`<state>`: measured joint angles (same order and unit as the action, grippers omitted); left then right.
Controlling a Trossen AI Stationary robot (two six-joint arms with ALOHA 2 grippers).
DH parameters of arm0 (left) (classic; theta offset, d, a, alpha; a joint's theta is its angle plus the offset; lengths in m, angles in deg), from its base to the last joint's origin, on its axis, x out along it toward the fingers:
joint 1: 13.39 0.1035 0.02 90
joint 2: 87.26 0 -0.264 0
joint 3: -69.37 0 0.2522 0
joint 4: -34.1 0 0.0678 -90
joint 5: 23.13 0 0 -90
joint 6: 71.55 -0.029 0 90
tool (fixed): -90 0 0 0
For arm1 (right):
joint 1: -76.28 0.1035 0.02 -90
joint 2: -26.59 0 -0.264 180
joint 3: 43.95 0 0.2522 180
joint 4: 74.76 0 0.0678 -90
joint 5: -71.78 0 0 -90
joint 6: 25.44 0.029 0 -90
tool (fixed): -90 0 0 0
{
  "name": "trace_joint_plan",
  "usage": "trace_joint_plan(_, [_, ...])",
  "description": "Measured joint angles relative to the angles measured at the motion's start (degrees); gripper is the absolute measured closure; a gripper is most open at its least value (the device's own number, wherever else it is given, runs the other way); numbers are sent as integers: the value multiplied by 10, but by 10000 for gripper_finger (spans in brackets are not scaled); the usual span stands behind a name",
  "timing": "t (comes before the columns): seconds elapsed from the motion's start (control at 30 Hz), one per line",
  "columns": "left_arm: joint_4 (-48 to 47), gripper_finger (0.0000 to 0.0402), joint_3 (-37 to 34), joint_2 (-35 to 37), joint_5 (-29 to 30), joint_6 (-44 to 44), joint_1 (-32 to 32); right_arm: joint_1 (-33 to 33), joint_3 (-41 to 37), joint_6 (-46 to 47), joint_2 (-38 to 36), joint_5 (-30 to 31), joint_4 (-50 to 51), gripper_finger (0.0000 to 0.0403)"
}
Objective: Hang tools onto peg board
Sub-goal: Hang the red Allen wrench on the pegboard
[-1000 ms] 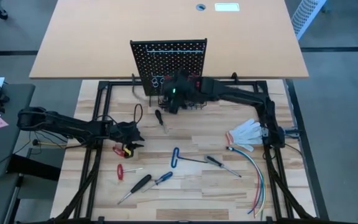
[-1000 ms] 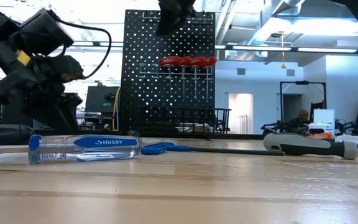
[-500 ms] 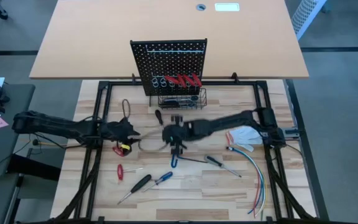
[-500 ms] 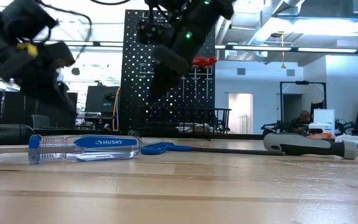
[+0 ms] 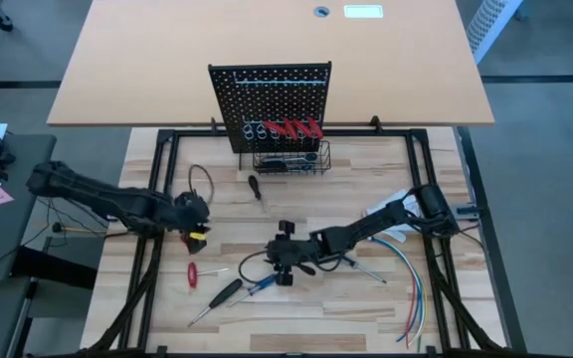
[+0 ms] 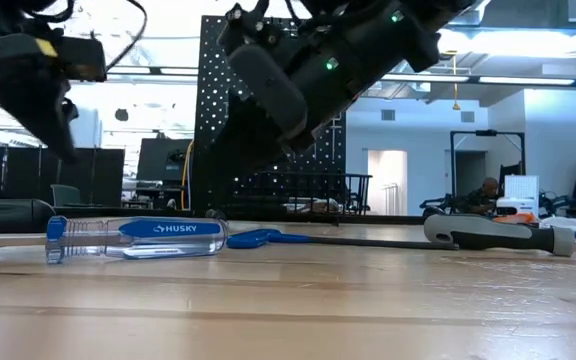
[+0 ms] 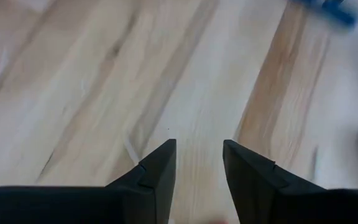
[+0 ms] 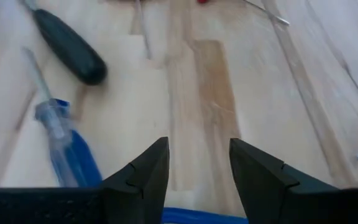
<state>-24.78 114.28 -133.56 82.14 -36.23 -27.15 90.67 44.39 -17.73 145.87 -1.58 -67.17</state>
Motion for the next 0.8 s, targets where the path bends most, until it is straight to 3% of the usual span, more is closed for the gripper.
trace_joint_plan(0.13, [-141, 296, 85, -121, -75, 25, -24, -2, -1, -5, 0, 1, 2, 230])
trace_joint_plan(0.27, [-288, 308, 139, -229, -93, 29, -51, 2, -1, -6, 0, 1, 12, 230])
trace_joint_plan(0.33, [-316, 312, 141, -273, -102, 18, -49, 4, -1, -7, 0, 0, 18, 230])
trace_joint_plan(0.43, [-304, 317, 129, -327, -135, -17, -37, 8, -1, -10, 0, 0, 18, 230])
trace_joint_plan(0.6, [-223, 321, 122, -393, -142, -75, -19, 8, -1, -17, 0, 0, 20, 230])
trace_joint_plan(0.8, [-135, 321, 147, -406, -163, -111, 2, 8, -1, -17, 0, 0, 22, 230])
